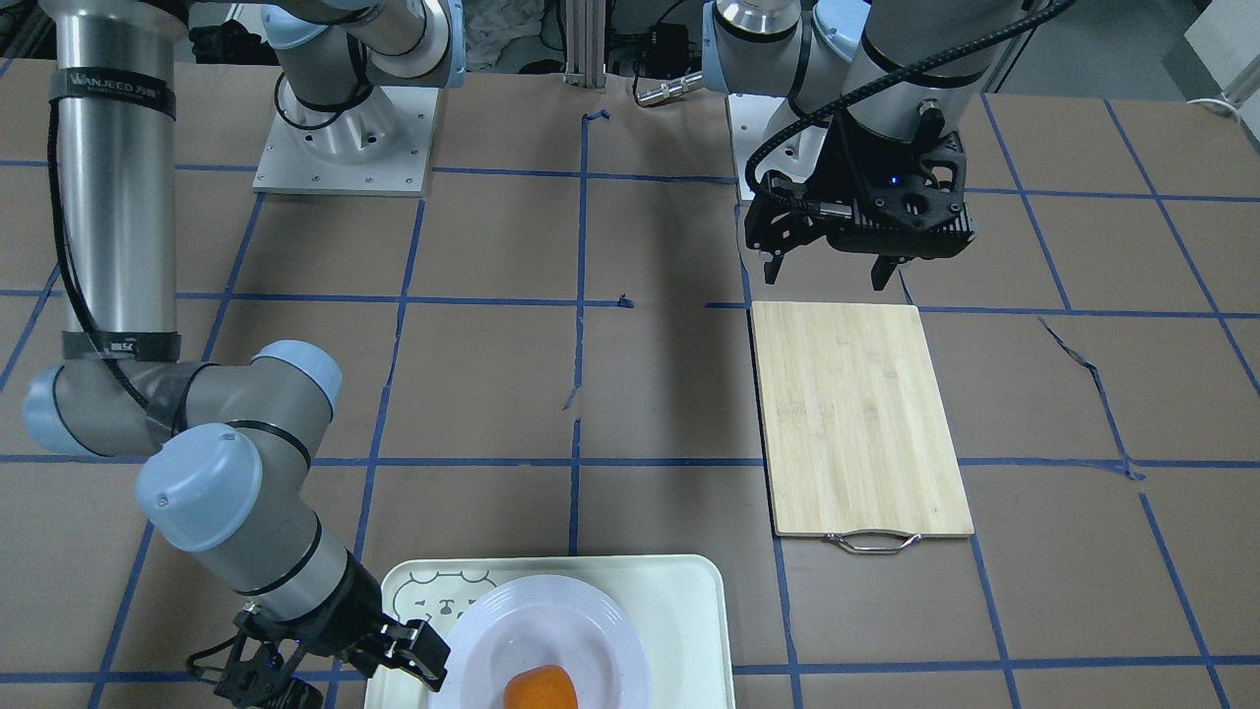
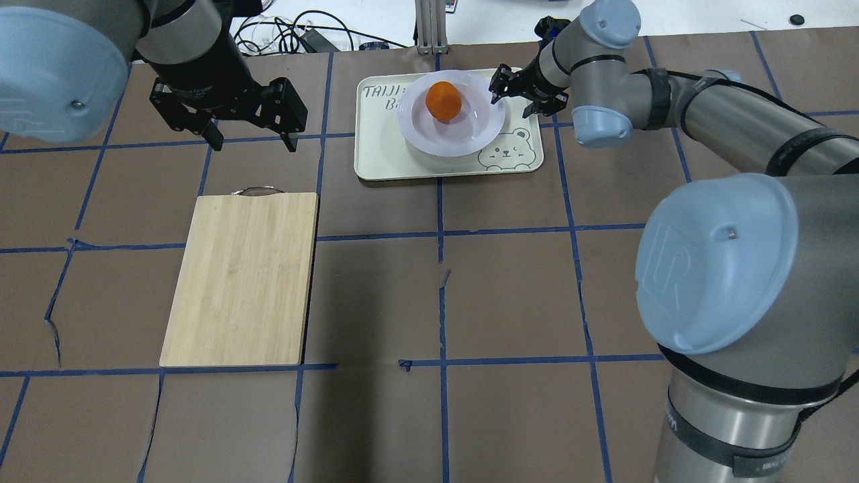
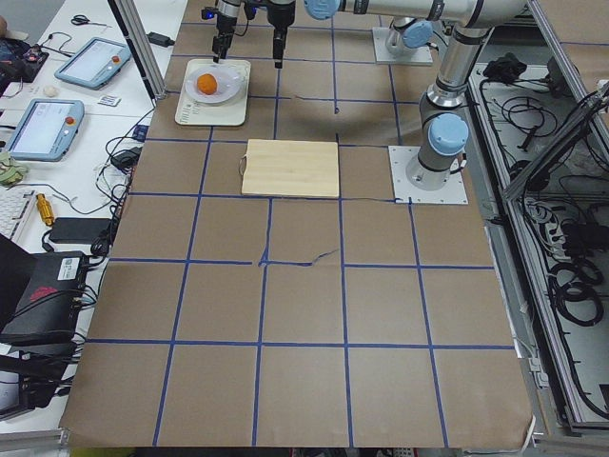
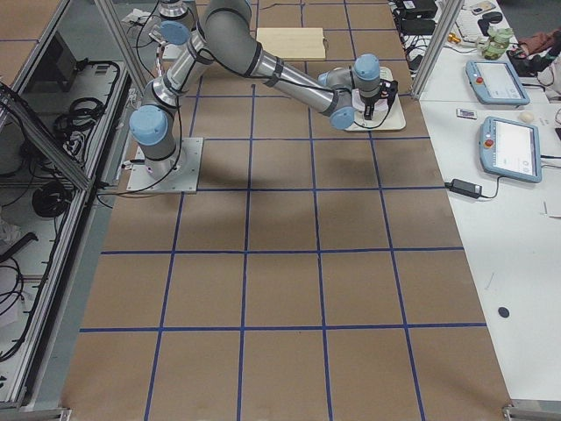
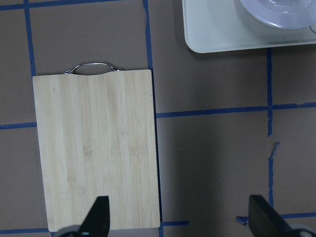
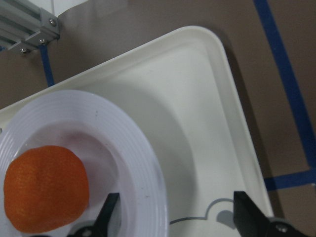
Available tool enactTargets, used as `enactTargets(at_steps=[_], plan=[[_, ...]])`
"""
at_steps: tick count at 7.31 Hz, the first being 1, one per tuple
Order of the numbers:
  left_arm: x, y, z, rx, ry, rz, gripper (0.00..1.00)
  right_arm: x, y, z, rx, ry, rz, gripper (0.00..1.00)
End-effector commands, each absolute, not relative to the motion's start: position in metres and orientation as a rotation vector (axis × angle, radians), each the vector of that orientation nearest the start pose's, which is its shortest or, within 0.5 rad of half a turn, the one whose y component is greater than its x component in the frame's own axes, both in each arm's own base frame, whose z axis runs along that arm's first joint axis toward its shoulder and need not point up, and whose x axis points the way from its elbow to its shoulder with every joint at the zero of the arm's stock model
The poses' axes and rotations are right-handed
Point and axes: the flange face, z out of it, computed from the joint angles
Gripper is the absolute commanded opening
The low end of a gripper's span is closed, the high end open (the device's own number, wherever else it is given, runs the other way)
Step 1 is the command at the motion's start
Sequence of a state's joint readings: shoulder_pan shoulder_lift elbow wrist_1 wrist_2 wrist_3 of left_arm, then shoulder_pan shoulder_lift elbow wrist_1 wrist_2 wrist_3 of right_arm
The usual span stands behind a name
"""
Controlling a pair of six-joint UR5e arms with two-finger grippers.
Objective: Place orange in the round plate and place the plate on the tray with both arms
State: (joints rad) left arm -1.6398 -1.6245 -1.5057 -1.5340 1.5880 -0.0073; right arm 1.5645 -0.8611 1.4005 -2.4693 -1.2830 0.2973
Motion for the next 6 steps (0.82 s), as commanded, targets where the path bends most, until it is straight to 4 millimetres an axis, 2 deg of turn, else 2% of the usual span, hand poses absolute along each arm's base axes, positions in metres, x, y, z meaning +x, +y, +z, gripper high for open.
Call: enactTargets(at_steps=[1, 3, 5, 6], plan=[[-0.167, -0.509, 0.496, 0.097, 3.121, -0.075, 1.00, 0.131, -0.711, 0.302, 0.272, 2.952, -0.311, 1.00], [-0.167, -0.509, 0.495, 0.097, 3.121, -0.071, 1.00, 0.127, -0.661, 0.385, 0.251, 3.051, -0.226, 1.00], [-0.167, -0.509, 0.495, 0.095, 3.121, -0.071, 1.00, 0.132, -0.593, 0.453, 0.178, 3.100, -0.036, 1.00], [-0.167, -0.509, 0.495, 0.097, 3.121, -0.071, 1.00, 0.131, -0.563, 0.484, 0.059, 3.137, -0.017, 1.00]])
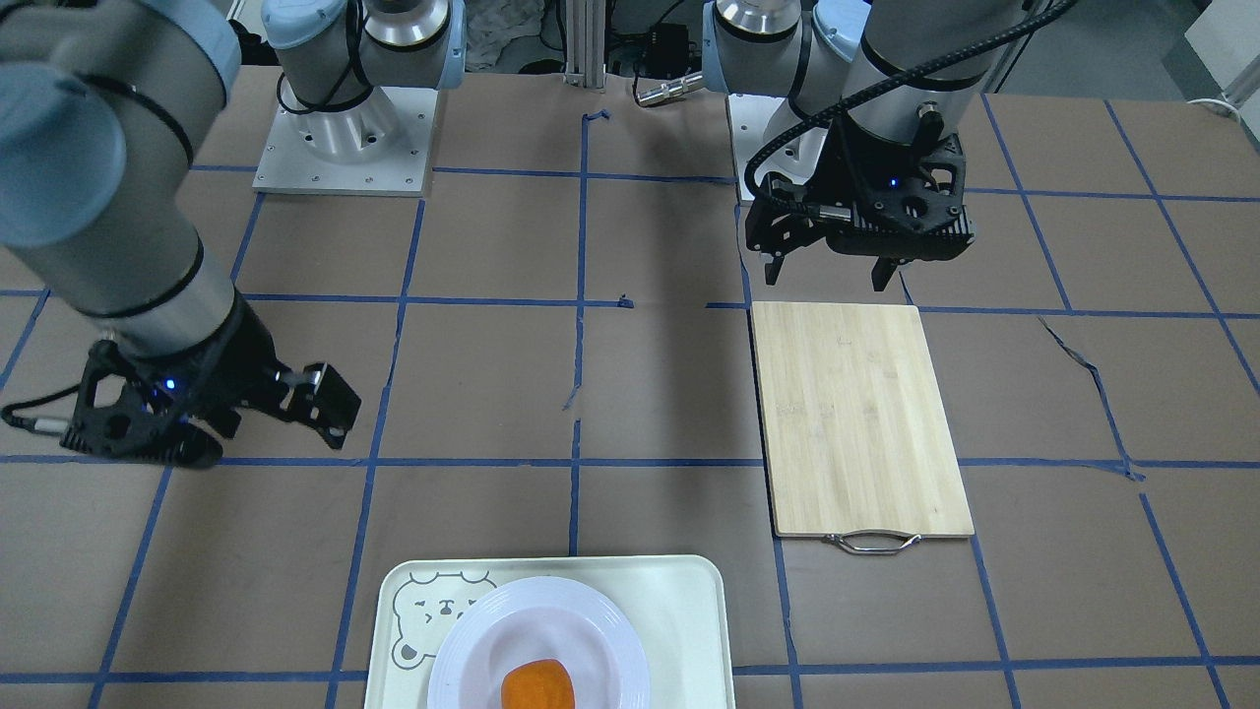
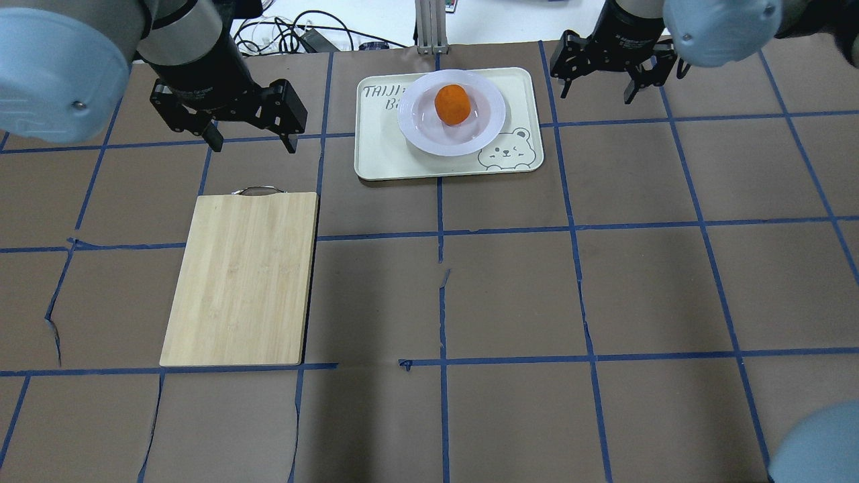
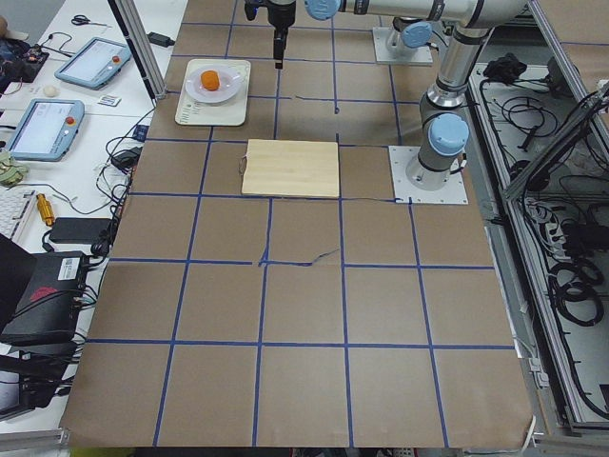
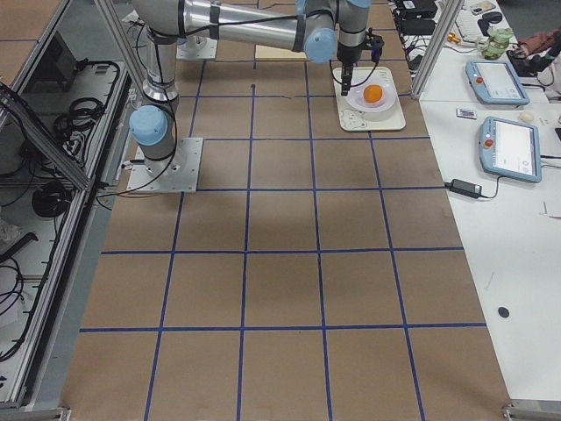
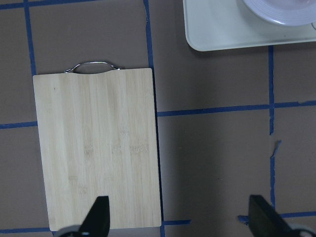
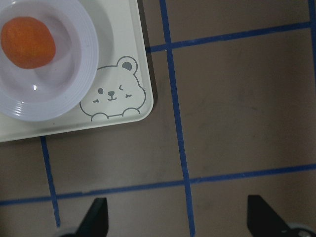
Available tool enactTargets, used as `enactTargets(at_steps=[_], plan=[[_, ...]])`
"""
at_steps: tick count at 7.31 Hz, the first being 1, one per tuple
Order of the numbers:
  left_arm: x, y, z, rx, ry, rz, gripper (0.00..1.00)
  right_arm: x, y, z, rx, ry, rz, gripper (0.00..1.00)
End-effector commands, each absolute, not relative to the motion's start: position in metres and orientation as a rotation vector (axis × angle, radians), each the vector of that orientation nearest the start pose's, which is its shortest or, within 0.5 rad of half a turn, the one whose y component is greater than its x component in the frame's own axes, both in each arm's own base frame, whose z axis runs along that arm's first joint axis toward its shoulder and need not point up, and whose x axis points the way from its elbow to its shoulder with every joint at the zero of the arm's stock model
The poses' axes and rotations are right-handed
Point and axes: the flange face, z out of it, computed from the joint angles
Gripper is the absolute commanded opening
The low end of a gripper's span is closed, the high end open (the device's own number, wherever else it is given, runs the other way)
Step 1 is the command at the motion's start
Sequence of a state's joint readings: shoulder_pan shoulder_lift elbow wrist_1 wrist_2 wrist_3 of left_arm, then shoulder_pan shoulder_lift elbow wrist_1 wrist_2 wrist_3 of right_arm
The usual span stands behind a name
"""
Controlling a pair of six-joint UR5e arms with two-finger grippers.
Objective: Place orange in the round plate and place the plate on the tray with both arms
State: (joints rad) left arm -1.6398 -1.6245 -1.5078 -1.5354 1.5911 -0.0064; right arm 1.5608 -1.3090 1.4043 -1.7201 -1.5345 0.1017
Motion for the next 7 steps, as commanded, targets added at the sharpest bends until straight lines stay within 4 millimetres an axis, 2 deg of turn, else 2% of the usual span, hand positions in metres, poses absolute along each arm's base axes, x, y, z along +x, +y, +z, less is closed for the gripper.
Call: enactTargets(at_steps=[1, 2, 4, 7], plan=[[-0.167, -0.509, 0.495, 0.097, 3.121, -0.071, 1.00, 0.131, -0.537, 0.516, -0.112, 3.136, -0.081, 1.00], [-0.167, -0.509, 0.495, 0.095, 3.121, -0.071, 1.00, 0.130, -0.526, 0.529, -0.166, 3.138, -0.115, 1.00], [-0.167, -0.509, 0.495, 0.097, 3.121, -0.071, 1.00, 0.131, -0.524, 0.517, -0.154, 3.134, -0.099, 1.00], [-0.167, -0.509, 0.495, 0.090, 3.123, -0.071, 1.00, 0.131, -0.522, 0.511, -0.142, 3.135, -0.080, 1.00]])
